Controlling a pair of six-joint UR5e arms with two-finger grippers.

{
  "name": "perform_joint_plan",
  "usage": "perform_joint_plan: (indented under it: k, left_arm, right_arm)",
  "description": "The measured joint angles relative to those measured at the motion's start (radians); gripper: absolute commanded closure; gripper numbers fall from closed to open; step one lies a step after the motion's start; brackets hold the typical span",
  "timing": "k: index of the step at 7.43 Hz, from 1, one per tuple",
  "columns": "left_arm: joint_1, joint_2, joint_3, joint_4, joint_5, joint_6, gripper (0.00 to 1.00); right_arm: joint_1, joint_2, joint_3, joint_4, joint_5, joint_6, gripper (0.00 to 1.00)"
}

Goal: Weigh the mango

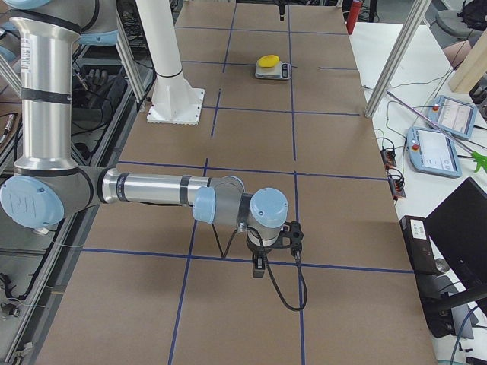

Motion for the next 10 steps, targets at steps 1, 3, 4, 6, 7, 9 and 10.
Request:
perform_joint_plan:
  k: [1, 3, 4, 6, 7, 9, 10]
  left_arm:
    - [-0.119, 0.033, 0.036, 0.055, -0.026, 0.224, 0.0]
    - [-0.302, 0.036, 0.09, 0.26, -0.039, 0.556, 0.0]
    - [-0.34, 0.028, 0.093, 0.332, -0.04, 0.62, 0.0]
    - [-0.361, 0.055, 0.093, 0.375, -0.047, 0.646, 0.0]
    - [-0.361, 0.077, 0.094, 0.363, -0.05, 0.648, 0.0]
    - [-0.361, 0.076, 0.1, 0.306, -0.051, 0.65, 0.0]
    - [-0.361, 0.074, 0.099, 0.298, -0.05, 0.653, 0.0]
  right_arm:
    - [0.0, 0.0, 0.0, 0.0, 0.0, 0.0, 0.0]
    - [0.0, 0.0, 0.0, 0.0, 0.0, 0.0, 0.0]
    - [0.0, -0.001, 0.0, 0.0, 0.0, 0.0, 0.0]
    - [0.0, -0.001, 0.0, 0.0, 0.0, 0.0, 0.0]
    - [0.0, 0.0, 0.0, 0.0, 0.0, 0.0, 0.0]
    - [0.0, 0.0, 0.0, 0.0, 0.0, 0.0, 0.0]
    - [0.0, 0.0, 0.0, 0.0, 0.0, 0.0, 0.0]
